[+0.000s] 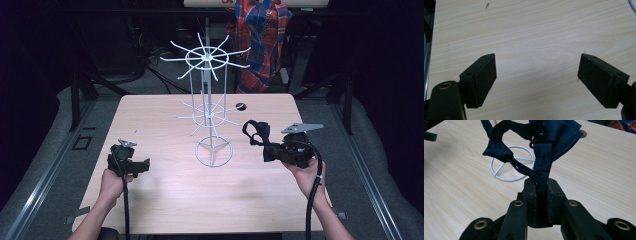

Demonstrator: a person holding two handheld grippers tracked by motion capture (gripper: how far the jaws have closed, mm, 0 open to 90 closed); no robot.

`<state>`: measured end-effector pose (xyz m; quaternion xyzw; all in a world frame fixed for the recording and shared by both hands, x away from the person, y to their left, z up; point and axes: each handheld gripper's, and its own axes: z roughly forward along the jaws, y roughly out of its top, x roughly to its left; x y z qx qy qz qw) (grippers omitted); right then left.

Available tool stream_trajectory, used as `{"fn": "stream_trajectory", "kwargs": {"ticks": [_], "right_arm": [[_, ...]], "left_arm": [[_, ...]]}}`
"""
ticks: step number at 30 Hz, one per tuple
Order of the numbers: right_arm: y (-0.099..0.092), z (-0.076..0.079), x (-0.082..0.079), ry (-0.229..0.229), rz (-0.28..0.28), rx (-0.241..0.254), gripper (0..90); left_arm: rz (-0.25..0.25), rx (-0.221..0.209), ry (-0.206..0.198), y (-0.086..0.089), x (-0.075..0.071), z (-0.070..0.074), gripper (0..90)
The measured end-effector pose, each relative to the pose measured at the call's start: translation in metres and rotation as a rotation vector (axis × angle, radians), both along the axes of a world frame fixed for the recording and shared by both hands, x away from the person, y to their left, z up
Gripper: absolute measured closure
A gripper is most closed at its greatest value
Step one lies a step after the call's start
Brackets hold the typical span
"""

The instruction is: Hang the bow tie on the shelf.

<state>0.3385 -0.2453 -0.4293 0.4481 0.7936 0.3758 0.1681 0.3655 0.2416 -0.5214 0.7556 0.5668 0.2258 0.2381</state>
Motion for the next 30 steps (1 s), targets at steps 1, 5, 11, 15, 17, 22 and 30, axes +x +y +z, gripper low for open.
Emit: {"fn": "stream_trajectory", "kwargs": {"ticks": [1,5,11,15,17,22,30], "right_arm": [[0.000,0.001,0.000,-0.002,0.001,-0.003,80.0],[0.002,0.003,0.000,-0.005,0.005,0.001,80.0],[0.005,0.003,0.001,-0.005,0.009,0.007,80.0],[0.009,0.004,0.003,-0.006,0.016,0.011,80.0],[0.011,0.004,0.004,-0.002,0.021,0.003,80.0],[0.015,0.003,0.007,0.005,0.023,0.003,80.0],[0.027,-0.001,0.015,0.022,0.037,-0.001,80.0]], "left_arm": [[-0.001,0.000,0.000,0.000,0.000,0.000,15.7],[-0.002,-0.001,0.001,0.000,0.000,0.000,15.8],[-0.001,-0.001,0.000,0.000,0.000,0.000,15.8],[-0.002,-0.003,0.002,0.000,0.000,0.000,15.7],[-0.001,-0.002,0.002,0.000,0.000,0.000,15.7],[-0.001,-0.003,0.003,0.000,0.000,0.000,15.8],[-0.002,-0.004,0.002,0.000,0.000,0.000,15.8]]}}
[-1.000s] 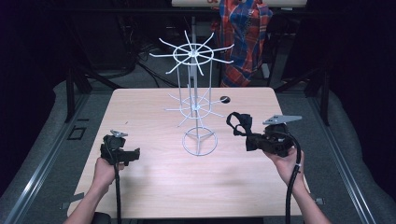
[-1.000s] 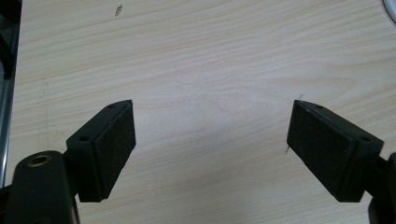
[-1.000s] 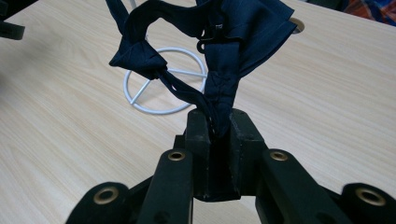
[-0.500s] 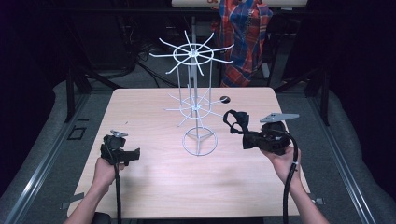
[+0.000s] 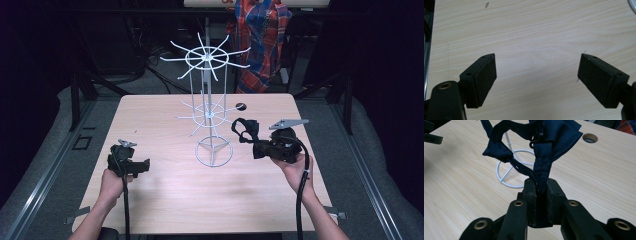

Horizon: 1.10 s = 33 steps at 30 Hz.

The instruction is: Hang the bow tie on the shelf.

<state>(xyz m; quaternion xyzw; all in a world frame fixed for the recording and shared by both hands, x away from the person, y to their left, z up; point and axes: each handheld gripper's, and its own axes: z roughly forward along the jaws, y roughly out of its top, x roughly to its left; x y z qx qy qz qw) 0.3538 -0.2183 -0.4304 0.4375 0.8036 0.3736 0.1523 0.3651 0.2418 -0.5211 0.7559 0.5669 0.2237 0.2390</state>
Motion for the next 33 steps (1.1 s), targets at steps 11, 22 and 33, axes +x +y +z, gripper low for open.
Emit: {"fn": "stream_trajectory", "kwargs": {"ticks": [11,22,33], "right_arm": [[0.011,-0.004,0.009,0.008,0.009,-0.003,80.0],[0.024,-0.006,0.017,0.007,0.022,-0.013,80.0],[0.033,-0.017,0.026,0.035,0.032,-0.023,79.8]], "left_arm": [[0.000,0.000,-0.002,0.000,0.000,0.000,15.7],[0.001,-0.001,-0.002,0.000,0.000,0.000,15.8],[0.001,-0.003,0.002,0.001,0.000,0.000,15.7]]}}
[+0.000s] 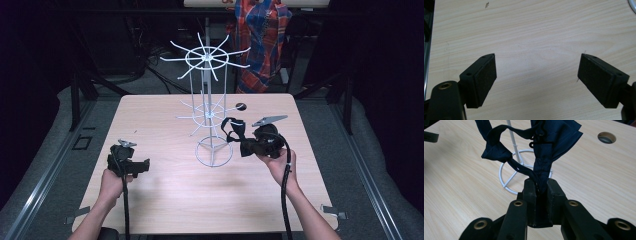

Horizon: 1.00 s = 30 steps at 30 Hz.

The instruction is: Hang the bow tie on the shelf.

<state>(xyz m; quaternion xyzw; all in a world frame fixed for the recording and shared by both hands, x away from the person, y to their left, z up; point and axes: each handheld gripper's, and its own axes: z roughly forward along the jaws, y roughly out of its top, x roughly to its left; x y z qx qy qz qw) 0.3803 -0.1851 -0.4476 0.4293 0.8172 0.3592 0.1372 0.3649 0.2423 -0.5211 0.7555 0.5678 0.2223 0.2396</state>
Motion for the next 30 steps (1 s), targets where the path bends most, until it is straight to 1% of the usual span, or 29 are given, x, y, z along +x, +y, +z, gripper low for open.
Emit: {"fn": "stream_trajectory", "kwargs": {"ticks": [3,6,9,15,17,21,24,30], "right_arm": [[0.001,-0.004,0.003,0.013,-0.002,-0.003,79.6],[0.001,-0.007,0.006,0.014,-0.004,-0.006,79.5],[0.002,-0.009,0.007,0.029,0.000,-0.009,79.3],[0.005,-0.014,0.011,0.033,0.003,-0.008,78.6],[0.005,-0.015,0.011,0.041,0.005,-0.009,78.4],[0.004,-0.016,0.012,0.039,-0.001,-0.010,78.1],[0.004,-0.017,0.013,0.047,-0.005,-0.011,77.9],[0.011,-0.024,0.017,0.054,0.003,-0.009,76.9]], "left_arm": [[-0.002,0.001,0.001,0.000,0.000,0.000,15.7],[0.002,-0.001,0.001,0.000,0.000,-0.001,15.8],[0.000,-0.001,0.001,0.000,0.000,-0.001,15.7],[0.005,0.001,-0.001,0.001,0.000,0.000,15.7],[0.007,0.001,-0.002,0.001,0.001,-0.001,15.7],[0.004,0.001,0.002,0.000,0.001,-0.001,15.7],[0.005,0.000,0.000,0.000,0.001,-0.001,15.7],[0.006,0.000,0.000,0.000,0.001,-0.001,15.7]]}}
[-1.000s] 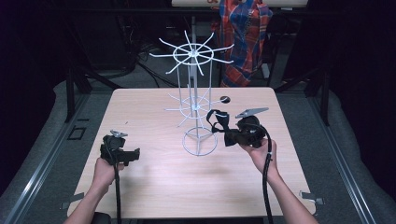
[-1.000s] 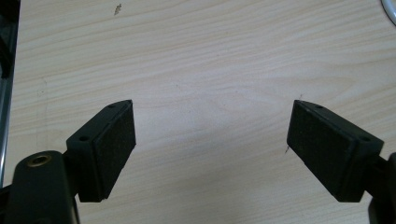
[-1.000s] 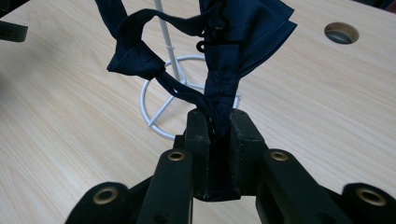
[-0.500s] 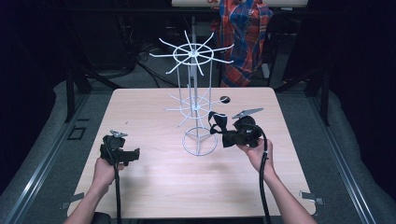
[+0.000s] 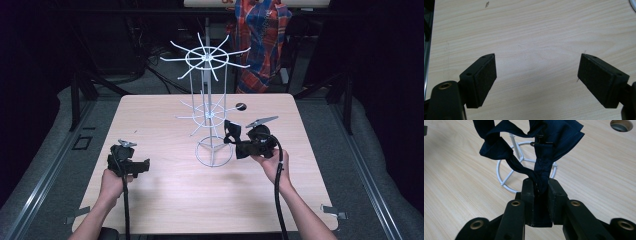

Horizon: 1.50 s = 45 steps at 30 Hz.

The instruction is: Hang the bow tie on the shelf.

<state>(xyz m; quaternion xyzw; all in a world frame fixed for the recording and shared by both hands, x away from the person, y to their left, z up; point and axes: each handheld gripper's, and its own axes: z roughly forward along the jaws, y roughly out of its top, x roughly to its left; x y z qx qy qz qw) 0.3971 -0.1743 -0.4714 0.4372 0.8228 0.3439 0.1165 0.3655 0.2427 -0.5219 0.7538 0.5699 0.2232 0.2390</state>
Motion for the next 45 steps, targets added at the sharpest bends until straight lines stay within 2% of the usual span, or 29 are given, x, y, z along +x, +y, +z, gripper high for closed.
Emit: {"fn": "stream_trajectory", "kwargs": {"ticks": [9,18,20,22,24,25,26,28,35,37,45], "right_arm": [[0.002,-0.003,0.000,0.012,0.011,0.010,72.5],[-0.002,-0.001,-0.001,0.018,0.018,0.014,58.3],[-0.005,0.002,-0.001,0.024,0.023,-0.014,56.8],[-0.005,0.002,-0.002,0.023,0.021,0.012,55.2],[-0.007,0.003,-0.003,0.026,0.022,0.008,52.9],[-0.008,0.005,-0.003,0.024,0.022,-0.011,51.4],[-0.008,0.005,-0.004,0.021,0.022,0.005,50.3],[-0.009,0.006,-0.005,0.031,0.033,-0.001,47.5],[-0.017,0.018,-0.015,0.019,0.051,-0.012,34.6],[-0.020,0.022,-0.019,0.016,0.052,0.004,31.3],[-0.035,0.033,-0.032,-0.012,0.053,0.009,17.8]], "left_arm": [[-0.004,0.000,-0.003,0.000,0.000,0.000,15.7],[-0.005,-0.001,-0.003,0.000,-0.001,0.001,15.8],[-0.004,-0.002,-0.005,0.000,-0.001,0.001,15.7],[-0.002,-0.004,-0.005,0.000,-0.001,0.001,15.7],[0.000,-0.004,-0.006,0.000,-0.001,0.001,15.7],[-0.002,-0.005,-0.006,0.000,-0.001,0.001,15.8],[-0.001,-0.005,-0.007,0.000,-0.001,0.001,15.7],[-0.002,-0.007,-0.007,0.000,-0.001,0.001,15.7],[-0.003,-0.005,-0.009,0.000,-0.002,0.002,15.7],[-0.002,-0.007,-0.012,0.000,-0.002,0.002,15.7],[-0.003,-0.012,-0.014,0.000,-0.003,0.003,15.7]]}}
